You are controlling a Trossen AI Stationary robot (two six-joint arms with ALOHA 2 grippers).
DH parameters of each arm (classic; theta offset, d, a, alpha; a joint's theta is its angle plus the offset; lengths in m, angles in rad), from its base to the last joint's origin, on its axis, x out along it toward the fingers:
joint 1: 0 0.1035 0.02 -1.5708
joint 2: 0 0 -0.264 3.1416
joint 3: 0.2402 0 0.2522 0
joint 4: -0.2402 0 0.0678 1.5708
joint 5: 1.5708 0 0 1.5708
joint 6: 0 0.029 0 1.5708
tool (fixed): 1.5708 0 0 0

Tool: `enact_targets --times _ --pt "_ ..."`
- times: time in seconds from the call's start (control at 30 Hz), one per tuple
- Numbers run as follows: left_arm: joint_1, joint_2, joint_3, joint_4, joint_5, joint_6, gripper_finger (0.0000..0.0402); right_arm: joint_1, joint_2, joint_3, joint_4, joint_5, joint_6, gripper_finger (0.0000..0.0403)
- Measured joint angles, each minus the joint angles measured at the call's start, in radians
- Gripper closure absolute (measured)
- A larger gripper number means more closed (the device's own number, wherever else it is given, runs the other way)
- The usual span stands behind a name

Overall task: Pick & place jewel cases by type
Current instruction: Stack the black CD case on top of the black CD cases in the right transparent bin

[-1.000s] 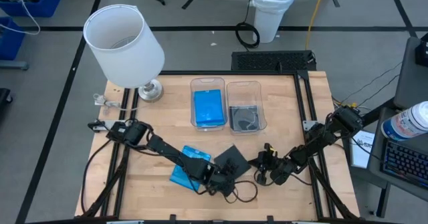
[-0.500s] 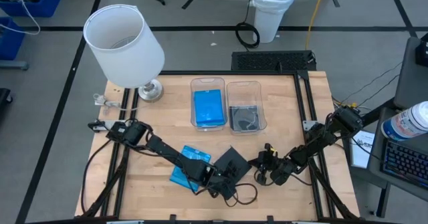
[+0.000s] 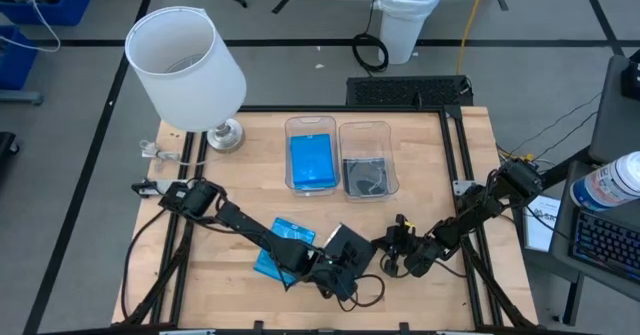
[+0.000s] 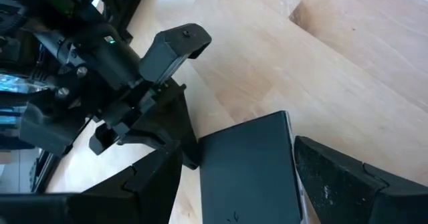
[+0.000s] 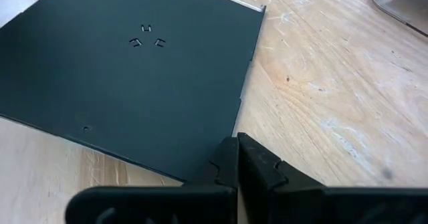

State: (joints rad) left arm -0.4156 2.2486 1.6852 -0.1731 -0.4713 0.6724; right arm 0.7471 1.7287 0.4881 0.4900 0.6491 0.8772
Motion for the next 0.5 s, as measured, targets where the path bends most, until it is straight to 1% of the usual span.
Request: enact_targets --times 0.5 --pt "-0.001 0.003 -0.004 0.038 -0.019 -0.002 0.0117 0.0 -0.001 0.0 0.005 0.001 0.005 0.0403"
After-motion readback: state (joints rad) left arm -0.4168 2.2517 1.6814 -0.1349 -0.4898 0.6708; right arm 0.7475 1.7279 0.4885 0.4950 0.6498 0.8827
